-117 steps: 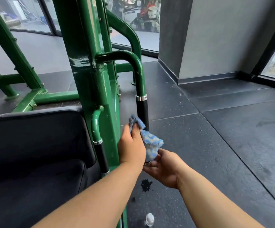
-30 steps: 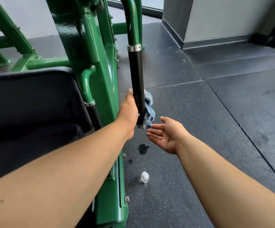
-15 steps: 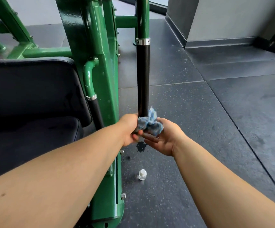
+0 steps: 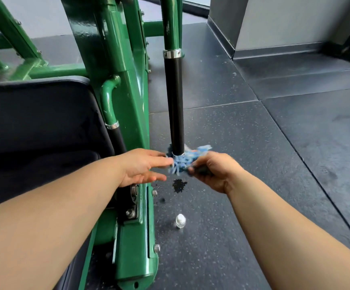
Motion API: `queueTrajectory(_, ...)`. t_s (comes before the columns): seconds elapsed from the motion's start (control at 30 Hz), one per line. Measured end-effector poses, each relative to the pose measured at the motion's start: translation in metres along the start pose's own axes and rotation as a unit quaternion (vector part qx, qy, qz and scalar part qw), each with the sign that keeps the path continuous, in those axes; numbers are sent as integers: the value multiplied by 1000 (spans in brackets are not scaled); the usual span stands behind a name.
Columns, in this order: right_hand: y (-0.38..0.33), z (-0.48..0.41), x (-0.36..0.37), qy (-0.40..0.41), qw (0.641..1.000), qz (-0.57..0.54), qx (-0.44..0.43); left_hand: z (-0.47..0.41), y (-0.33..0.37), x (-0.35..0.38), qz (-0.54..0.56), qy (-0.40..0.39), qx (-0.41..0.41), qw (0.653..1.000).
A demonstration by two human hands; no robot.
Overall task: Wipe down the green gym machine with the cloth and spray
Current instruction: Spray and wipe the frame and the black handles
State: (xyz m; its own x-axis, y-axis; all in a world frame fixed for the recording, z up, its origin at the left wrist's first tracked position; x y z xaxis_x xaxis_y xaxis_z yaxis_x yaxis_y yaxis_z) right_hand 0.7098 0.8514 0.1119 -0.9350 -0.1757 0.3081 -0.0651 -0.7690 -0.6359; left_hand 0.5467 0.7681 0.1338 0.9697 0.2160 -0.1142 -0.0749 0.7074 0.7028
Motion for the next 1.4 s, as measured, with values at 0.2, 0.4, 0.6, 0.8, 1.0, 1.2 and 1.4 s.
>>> queueTrajectory(0.2, -13, 18, 27, 0, 985, 22, -169, -8, 13, 1, 93, 33, 77, 992)
queueTrajectory(0.4, -2, 23, 18, 23, 970, 190, -152, -8, 16, 4, 103, 36, 80, 991)
queueTrajectory(0.6, -19, 23, 42, 64, 935, 88, -338, -8, 23, 5, 82, 75, 118, 987)
queueTrajectory(0.8, 15, 14, 20, 131, 888, 349, -268, -7, 24, 5, 39, 71, 94, 992)
queueTrajectory(1.0, 28, 19, 3, -57, 972, 209, -91, -8, -6, 11, -77, -62, 31, 995)
queueTrajectory(1.2, 31, 5, -1, -75, 986, 139, -49, -11, -19, 19, -68, -84, -18, 994)
queueTrajectory(1.4, 63, -12, -38, -39, 968, 249, -1, -20, -31, 3, -103, 45, -33, 993)
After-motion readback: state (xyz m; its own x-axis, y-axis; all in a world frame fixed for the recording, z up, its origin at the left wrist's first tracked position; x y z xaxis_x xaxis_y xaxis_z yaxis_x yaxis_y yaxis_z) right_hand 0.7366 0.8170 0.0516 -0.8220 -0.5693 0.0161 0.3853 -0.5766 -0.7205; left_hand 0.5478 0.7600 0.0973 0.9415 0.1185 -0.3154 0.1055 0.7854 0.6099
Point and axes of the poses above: each hand's wrist, its own z-axis away from the middle knuckle, its own x-axis out of the palm, y = z × x, the point moved 2 cm from there along -z, towards the middle knuckle, and after that the axes turned 5 degrees about y, right-handed, at the moved point
